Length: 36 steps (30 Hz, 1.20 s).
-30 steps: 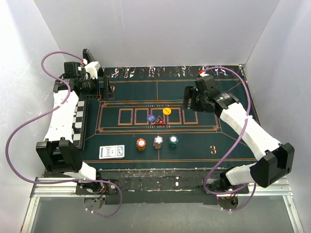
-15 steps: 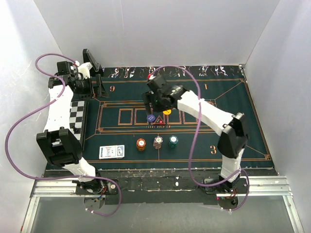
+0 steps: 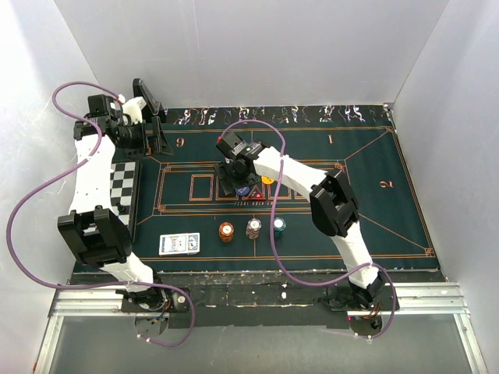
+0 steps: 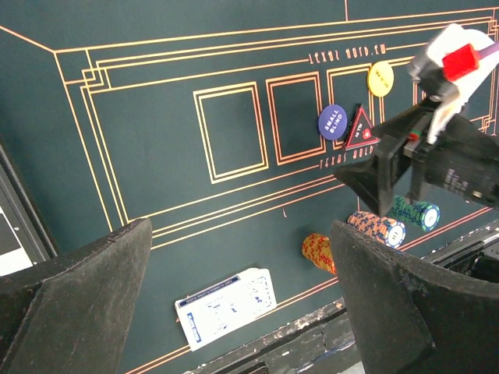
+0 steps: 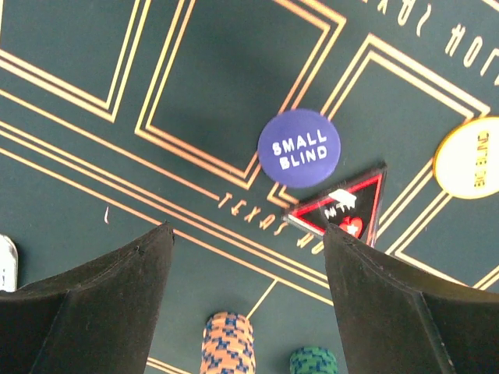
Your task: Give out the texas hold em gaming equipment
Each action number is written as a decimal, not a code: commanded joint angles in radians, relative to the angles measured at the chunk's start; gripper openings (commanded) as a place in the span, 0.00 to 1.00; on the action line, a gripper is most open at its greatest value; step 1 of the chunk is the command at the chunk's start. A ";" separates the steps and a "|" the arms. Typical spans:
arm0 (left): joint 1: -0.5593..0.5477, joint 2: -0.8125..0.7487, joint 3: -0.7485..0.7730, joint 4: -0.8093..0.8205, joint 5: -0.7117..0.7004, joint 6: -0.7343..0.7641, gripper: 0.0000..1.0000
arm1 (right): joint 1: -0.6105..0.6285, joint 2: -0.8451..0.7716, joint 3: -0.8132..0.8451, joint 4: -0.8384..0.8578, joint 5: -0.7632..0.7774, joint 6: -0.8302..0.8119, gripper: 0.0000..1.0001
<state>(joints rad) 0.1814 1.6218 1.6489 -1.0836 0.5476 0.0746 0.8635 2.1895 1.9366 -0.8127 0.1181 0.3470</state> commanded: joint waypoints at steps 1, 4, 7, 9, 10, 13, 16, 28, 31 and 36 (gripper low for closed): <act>0.004 -0.017 0.068 -0.033 0.023 0.007 0.98 | -0.033 0.039 0.102 0.006 0.000 -0.025 0.84; 0.006 -0.025 0.071 -0.041 0.028 0.008 0.98 | -0.058 0.062 0.107 0.020 -0.015 -0.011 0.84; 0.006 -0.027 0.075 -0.044 0.029 0.011 0.98 | -0.073 0.082 0.105 0.026 -0.034 0.000 0.84; 0.004 -0.025 0.078 -0.045 0.025 0.010 0.98 | -0.073 0.098 0.104 0.027 -0.040 -0.002 0.84; 0.006 -0.022 0.083 -0.048 0.026 0.010 0.98 | -0.073 0.104 0.104 0.027 -0.041 -0.002 0.84; 0.006 -0.023 0.086 -0.050 0.026 0.005 0.98 | -0.073 0.121 0.104 0.035 -0.060 -0.002 0.83; 0.006 -0.026 0.089 -0.052 0.028 0.004 0.98 | -0.075 0.131 0.105 0.041 -0.064 -0.005 0.83; 0.006 -0.037 0.077 -0.053 0.012 0.005 0.98 | -0.075 0.156 0.082 0.038 -0.074 0.001 0.76; 0.007 -0.037 0.077 -0.050 0.011 0.002 0.98 | -0.073 0.153 0.061 0.041 -0.071 0.003 0.75; 0.009 -0.036 0.077 -0.053 0.014 0.004 0.98 | -0.064 0.150 0.041 0.044 -0.075 0.006 0.71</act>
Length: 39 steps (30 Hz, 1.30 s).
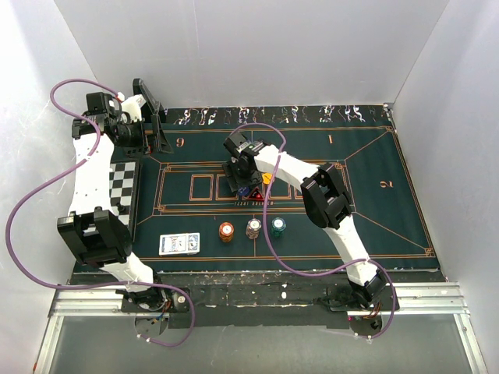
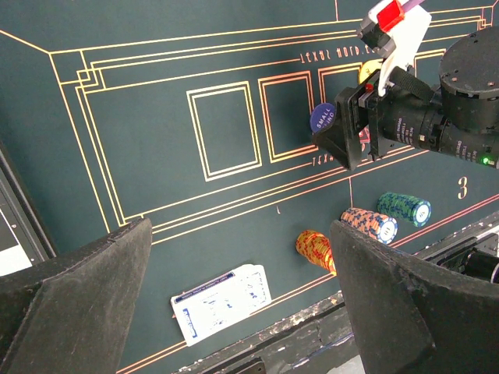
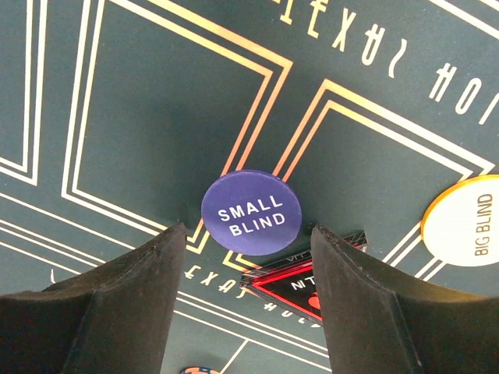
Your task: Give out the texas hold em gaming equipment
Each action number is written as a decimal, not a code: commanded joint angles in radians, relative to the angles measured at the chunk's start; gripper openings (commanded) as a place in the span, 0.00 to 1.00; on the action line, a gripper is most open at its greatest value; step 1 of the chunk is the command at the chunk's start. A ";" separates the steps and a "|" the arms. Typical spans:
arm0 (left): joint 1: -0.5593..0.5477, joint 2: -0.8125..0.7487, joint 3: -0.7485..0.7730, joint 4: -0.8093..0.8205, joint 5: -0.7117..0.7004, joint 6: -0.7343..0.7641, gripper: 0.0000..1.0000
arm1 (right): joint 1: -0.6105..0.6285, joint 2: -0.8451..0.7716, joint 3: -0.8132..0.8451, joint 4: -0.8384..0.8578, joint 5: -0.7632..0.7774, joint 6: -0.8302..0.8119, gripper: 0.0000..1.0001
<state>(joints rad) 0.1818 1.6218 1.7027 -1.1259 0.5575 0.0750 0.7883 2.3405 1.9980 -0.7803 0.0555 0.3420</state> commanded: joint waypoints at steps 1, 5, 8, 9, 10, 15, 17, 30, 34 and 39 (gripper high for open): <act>0.008 -0.036 0.023 -0.012 0.004 0.003 0.98 | 0.014 0.000 -0.022 0.010 -0.013 0.014 0.70; 0.008 -0.039 0.020 -0.014 -0.001 0.008 0.98 | 0.028 0.017 -0.004 0.001 -0.011 0.014 0.60; 0.010 -0.042 0.020 -0.017 -0.004 0.011 0.98 | 0.037 0.034 0.031 -0.019 -0.014 0.012 0.53; 0.010 -0.042 0.021 -0.017 -0.004 0.012 0.98 | 0.043 0.039 0.042 -0.023 -0.011 0.011 0.52; 0.011 -0.042 0.023 -0.017 -0.004 0.014 0.98 | 0.048 0.048 0.051 -0.030 -0.010 0.011 0.51; 0.016 -0.036 0.029 -0.017 -0.002 0.017 0.98 | 0.080 0.088 0.126 -0.053 0.001 0.008 0.49; 0.018 -0.034 0.032 -0.020 -0.002 0.020 0.98 | 0.091 0.115 0.178 -0.059 0.000 0.006 0.48; 0.025 -0.004 0.040 -0.043 -0.016 0.062 0.98 | 0.112 0.177 0.307 0.174 -0.220 0.106 0.44; 0.025 0.004 0.051 -0.054 0.005 0.077 0.98 | 0.105 0.158 0.340 0.182 -0.203 0.095 0.62; 0.024 -0.010 -0.007 -0.051 0.107 0.120 0.98 | 0.059 -0.012 0.150 0.249 -0.164 0.083 0.70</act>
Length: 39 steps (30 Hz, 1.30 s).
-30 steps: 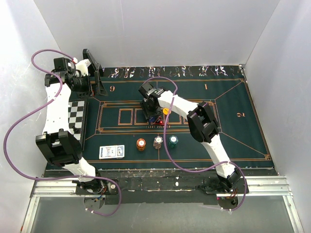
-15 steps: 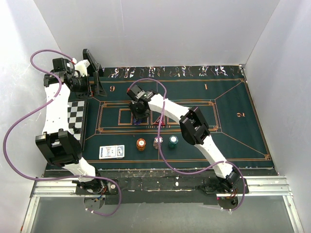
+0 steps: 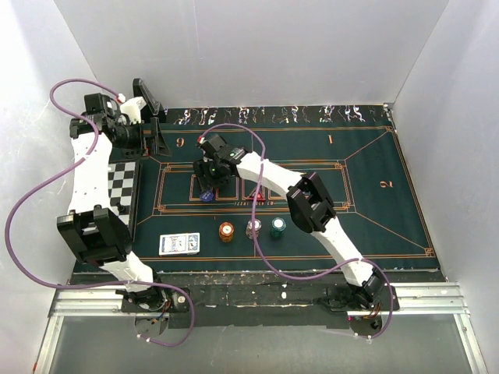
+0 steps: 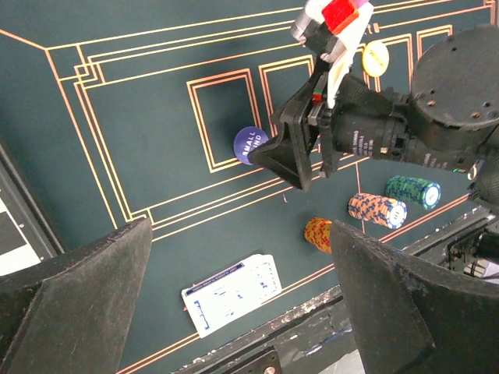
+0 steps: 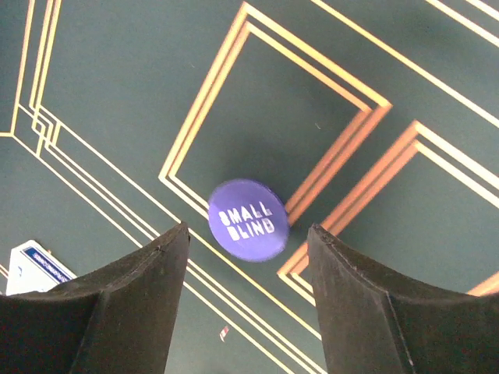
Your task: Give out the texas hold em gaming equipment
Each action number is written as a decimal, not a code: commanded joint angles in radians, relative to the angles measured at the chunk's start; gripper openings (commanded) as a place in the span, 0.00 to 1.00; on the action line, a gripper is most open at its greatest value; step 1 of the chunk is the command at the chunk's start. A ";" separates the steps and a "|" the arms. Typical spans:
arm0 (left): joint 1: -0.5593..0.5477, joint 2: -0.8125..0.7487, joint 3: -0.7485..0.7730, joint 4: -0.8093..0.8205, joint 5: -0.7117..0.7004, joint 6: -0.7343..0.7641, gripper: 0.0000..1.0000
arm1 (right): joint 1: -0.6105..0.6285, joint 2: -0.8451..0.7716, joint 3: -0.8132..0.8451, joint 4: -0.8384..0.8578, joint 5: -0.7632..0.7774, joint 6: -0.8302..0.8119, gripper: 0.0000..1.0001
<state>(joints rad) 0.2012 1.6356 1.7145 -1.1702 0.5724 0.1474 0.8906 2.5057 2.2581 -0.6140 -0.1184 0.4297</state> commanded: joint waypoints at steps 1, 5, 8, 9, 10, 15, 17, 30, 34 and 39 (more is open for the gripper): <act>-0.002 -0.031 -0.042 0.003 0.096 0.055 0.98 | -0.057 -0.226 -0.174 0.104 0.017 -0.003 0.70; -0.086 -0.063 -0.137 0.069 0.012 0.072 0.98 | -0.111 -0.385 -0.392 0.164 0.069 -0.008 0.69; -0.138 -0.060 -0.173 0.089 -0.064 0.081 0.98 | -0.157 -0.427 -0.449 0.102 0.172 -0.005 0.65; -0.138 -0.060 -0.176 0.093 -0.059 0.080 0.98 | -0.174 -0.432 -0.456 0.065 0.210 0.004 0.63; -0.138 -0.060 -0.176 0.095 -0.054 0.080 0.98 | -0.186 -0.438 -0.465 0.039 0.244 0.007 0.62; -0.140 -0.072 -0.177 0.099 -0.031 0.081 0.98 | -0.235 -0.472 -0.541 -0.056 0.324 0.020 0.59; -0.141 -0.068 -0.181 0.107 -0.035 0.077 0.98 | -0.246 -0.484 -0.575 -0.070 0.327 0.032 0.59; -0.141 -0.066 -0.185 0.118 -0.045 0.083 0.98 | -0.249 -0.398 -0.549 -0.136 0.281 0.093 0.59; -0.141 -0.068 -0.174 0.112 -0.037 0.084 0.98 | -0.249 -0.341 -0.511 -0.136 0.266 0.107 0.59; -0.141 -0.068 -0.164 0.103 -0.040 0.084 0.98 | -0.255 -0.263 -0.448 -0.139 0.292 0.138 0.55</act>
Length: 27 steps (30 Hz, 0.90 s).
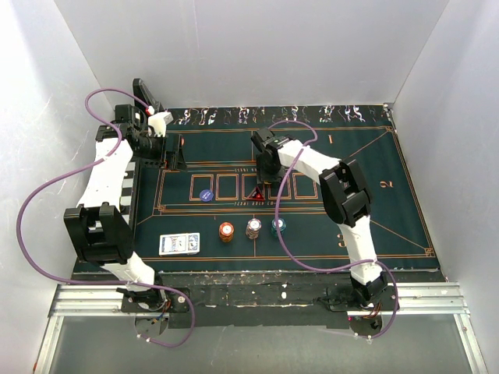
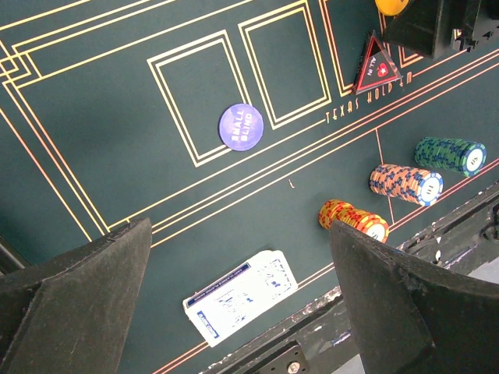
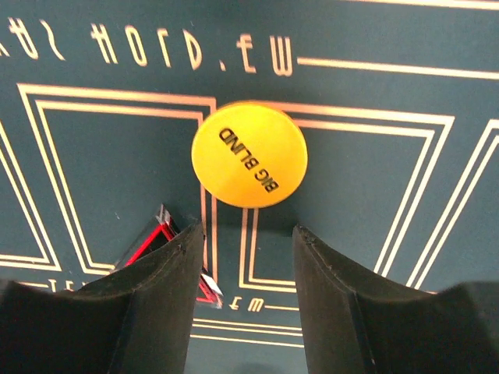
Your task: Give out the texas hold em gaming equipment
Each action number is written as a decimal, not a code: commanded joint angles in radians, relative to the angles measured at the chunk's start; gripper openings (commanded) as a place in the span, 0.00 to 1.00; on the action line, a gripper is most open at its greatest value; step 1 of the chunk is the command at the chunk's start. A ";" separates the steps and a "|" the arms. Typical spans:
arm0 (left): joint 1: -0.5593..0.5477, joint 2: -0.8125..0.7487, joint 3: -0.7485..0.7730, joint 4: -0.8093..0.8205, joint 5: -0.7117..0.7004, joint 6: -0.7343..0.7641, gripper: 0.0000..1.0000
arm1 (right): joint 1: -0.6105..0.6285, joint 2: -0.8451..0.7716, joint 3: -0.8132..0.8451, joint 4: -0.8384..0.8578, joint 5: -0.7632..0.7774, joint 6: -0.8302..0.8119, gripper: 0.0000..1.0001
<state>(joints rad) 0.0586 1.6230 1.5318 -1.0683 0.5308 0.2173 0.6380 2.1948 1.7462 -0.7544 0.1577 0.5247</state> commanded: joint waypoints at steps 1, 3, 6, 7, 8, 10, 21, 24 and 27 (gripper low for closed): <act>0.001 -0.057 0.022 -0.001 0.001 0.017 0.98 | -0.006 0.055 0.071 0.004 0.022 0.053 0.54; 0.001 -0.058 0.027 -0.002 -0.002 0.017 0.98 | -0.020 0.071 0.084 0.013 0.045 0.070 0.51; 0.001 -0.055 0.031 -0.010 -0.009 0.022 0.98 | -0.041 0.089 0.104 0.013 0.101 0.083 0.47; 0.001 -0.055 0.034 -0.012 -0.011 0.024 0.98 | -0.053 0.095 0.116 0.010 0.117 0.086 0.45; 0.000 -0.054 0.036 -0.013 -0.009 0.027 0.98 | -0.067 0.105 0.130 0.003 0.126 0.092 0.43; 0.001 -0.054 0.037 -0.016 -0.012 0.034 0.98 | -0.093 0.117 0.151 0.000 0.141 0.093 0.39; 0.000 -0.028 0.028 -0.033 -0.029 0.079 0.98 | -0.225 0.242 0.409 -0.068 0.164 0.080 0.38; 0.001 -0.023 0.028 -0.033 -0.028 0.082 0.98 | -0.238 0.258 0.467 -0.083 0.155 0.054 0.38; 0.000 -0.017 0.030 -0.029 -0.028 0.082 0.98 | -0.228 0.199 0.428 -0.062 0.131 0.037 0.41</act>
<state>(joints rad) 0.0586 1.6234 1.5326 -1.0985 0.5049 0.2794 0.3920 2.4454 2.1662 -0.8059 0.2859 0.5907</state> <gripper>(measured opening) 0.981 0.397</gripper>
